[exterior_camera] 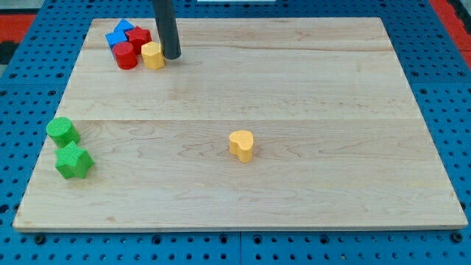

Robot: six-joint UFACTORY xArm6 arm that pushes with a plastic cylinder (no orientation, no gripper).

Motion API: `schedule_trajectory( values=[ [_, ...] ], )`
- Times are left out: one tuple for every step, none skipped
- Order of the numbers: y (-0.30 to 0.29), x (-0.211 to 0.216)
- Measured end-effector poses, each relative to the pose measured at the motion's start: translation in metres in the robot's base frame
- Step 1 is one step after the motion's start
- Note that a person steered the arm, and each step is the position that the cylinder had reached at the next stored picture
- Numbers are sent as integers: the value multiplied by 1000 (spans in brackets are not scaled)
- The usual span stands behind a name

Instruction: Push the yellow heart towards the group of blocks

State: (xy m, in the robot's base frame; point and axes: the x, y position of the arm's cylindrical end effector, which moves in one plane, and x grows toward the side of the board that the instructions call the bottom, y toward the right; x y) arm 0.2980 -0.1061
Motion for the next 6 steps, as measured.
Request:
schedule_trajectory(
  values=[
    [66, 73],
    [154, 148],
    [223, 189],
    [171, 225],
    [103, 207],
    [55, 180]
  ],
)
